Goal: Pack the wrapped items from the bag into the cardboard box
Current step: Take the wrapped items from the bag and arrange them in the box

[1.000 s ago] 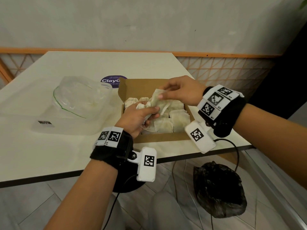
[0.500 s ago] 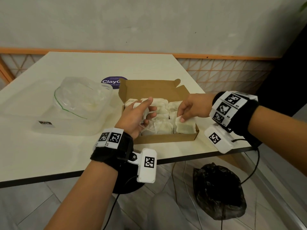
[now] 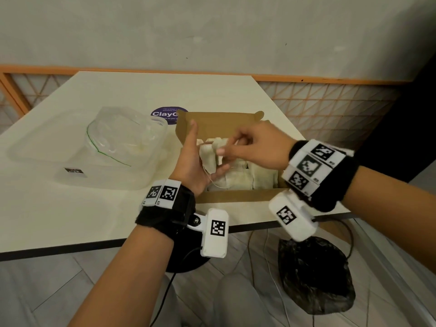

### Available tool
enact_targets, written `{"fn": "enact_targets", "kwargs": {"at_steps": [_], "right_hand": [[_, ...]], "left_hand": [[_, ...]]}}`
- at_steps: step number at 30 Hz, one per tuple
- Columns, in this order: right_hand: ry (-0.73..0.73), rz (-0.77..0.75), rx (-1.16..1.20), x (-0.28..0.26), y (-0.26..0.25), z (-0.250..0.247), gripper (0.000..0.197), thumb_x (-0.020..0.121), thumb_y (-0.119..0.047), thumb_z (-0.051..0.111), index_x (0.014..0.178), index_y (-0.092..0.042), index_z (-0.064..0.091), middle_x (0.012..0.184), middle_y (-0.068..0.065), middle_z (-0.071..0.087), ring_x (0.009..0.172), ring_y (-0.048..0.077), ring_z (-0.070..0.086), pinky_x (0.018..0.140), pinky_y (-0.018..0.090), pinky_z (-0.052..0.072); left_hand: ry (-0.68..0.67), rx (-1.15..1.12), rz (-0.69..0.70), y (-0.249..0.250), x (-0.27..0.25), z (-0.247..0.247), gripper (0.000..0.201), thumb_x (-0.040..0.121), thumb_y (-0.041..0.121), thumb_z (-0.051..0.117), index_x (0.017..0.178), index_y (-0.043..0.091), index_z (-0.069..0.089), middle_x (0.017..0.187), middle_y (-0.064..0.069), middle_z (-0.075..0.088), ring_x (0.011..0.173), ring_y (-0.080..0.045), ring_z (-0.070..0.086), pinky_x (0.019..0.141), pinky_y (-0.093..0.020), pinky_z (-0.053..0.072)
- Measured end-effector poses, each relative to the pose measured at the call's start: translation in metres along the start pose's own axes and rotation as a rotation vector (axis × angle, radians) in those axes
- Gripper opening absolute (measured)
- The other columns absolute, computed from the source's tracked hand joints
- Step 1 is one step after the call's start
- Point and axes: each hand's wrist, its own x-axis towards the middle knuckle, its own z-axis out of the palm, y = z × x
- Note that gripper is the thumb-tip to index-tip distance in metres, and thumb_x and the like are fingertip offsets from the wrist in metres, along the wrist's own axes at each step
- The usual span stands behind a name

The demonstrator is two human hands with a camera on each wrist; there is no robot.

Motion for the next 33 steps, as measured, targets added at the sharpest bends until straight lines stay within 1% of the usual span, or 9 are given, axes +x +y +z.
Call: {"fn": "enact_targets", "kwargs": {"at_steps": [2,6,8,13,18,21,25,30,33], "right_hand": [[-0.056,0.056,0.024,0.009,-0.005,0.017,0.045,0.072,-0.052,0.070,0.103,-0.021,0.059,0.078,-0.007,0.065,0.072,0.006,0.060,0.066,0.023,0.045],[-0.017,0.144,0.191,0.025,0.002,0.026,0.041,0.078,-0.010,0.069,0.116,-0.012,0.052,0.079,0.000,0.058,0.069,0.013,0.056,0.055,0.021,0.041],[-0.039,0.173,0.338,0.026,0.005,0.016,0.040,0.078,0.005,0.065,0.113,-0.009,0.052,0.080,0.006,0.061,0.067,0.016,0.059,0.050,0.017,0.046],[-0.059,0.127,0.295,0.022,0.012,-0.009,0.015,0.079,-0.002,0.069,0.084,-0.015,0.063,0.076,0.006,0.066,0.055,0.004,0.061,0.052,0.012,0.046],[0.022,0.141,0.319,0.019,0.020,-0.014,0.008,0.081,-0.009,0.069,0.079,-0.017,0.069,0.072,0.001,0.067,0.055,-0.002,0.061,0.053,0.012,0.044],[0.058,0.140,0.260,0.010,0.022,-0.032,0.003,0.083,-0.011,0.067,0.082,-0.012,0.069,0.069,-0.004,0.064,0.049,-0.006,0.057,0.047,0.006,0.040],[-0.106,0.111,0.030,-0.007,0.032,-0.059,0.003,0.079,-0.021,0.071,0.082,-0.019,0.071,0.067,-0.011,0.065,0.061,-0.002,0.056,0.073,0.014,0.041],[-0.338,0.142,-0.094,-0.010,0.050,-0.053,0.007,0.077,-0.020,0.073,0.083,-0.024,0.072,0.097,0.011,0.071,0.088,0.023,0.062,0.095,0.031,0.044],[-0.313,0.158,-0.169,-0.007,0.059,-0.038,0.011,0.080,-0.020,0.071,0.091,-0.018,0.073,0.076,-0.009,0.066,0.074,0.005,0.057,0.078,0.016,0.043]], "left_hand": [[-0.059,-0.032,-0.002,-0.001,-0.003,0.002,0.070,0.091,0.064,0.030,0.092,0.010,0.074,0.090,-0.004,0.072,0.077,-0.014,0.064,0.059,-0.025,0.050],[0.026,0.068,0.060,-0.004,-0.001,0.002,0.026,0.095,0.019,0.049,0.116,0.006,0.058,0.095,-0.008,0.066,0.078,-0.014,0.065,0.057,-0.021,0.057],[0.080,0.118,0.091,-0.005,0.000,0.002,0.016,0.093,0.009,0.053,0.109,0.008,0.055,0.080,-0.003,0.067,0.065,-0.009,0.065,0.049,-0.017,0.053],[0.102,0.218,0.146,-0.008,0.000,0.001,0.011,0.088,0.003,0.060,0.092,0.013,0.058,0.077,-0.002,0.063,0.057,-0.009,0.052,0.040,-0.012,0.041],[0.094,0.191,0.133,-0.008,0.000,0.002,0.028,0.088,-0.009,0.051,0.112,0.003,0.057,0.091,-0.011,0.063,0.068,-0.015,0.061,0.045,-0.013,0.048],[0.098,0.143,0.137,-0.007,0.000,0.002,0.029,0.087,-0.015,0.045,0.106,0.004,0.055,0.095,-0.015,0.066,0.073,-0.021,0.071,0.044,-0.014,0.049],[0.097,0.130,0.146,-0.008,0.001,-0.001,0.029,0.087,-0.016,0.044,0.107,0.003,0.054,0.104,-0.018,0.067,0.081,-0.023,0.072,0.046,-0.015,0.051],[0.107,0.139,0.154,-0.008,0.004,-0.002,0.028,0.088,-0.015,0.043,0.106,0.003,0.055,0.102,-0.017,0.067,0.085,-0.024,0.072,0.046,-0.015,0.051],[0.110,0.134,0.161,-0.008,0.004,-0.003,0.027,0.088,-0.015,0.044,0.102,0.004,0.056,0.102,-0.018,0.067,0.086,-0.026,0.072,0.046,-0.015,0.051]]}}
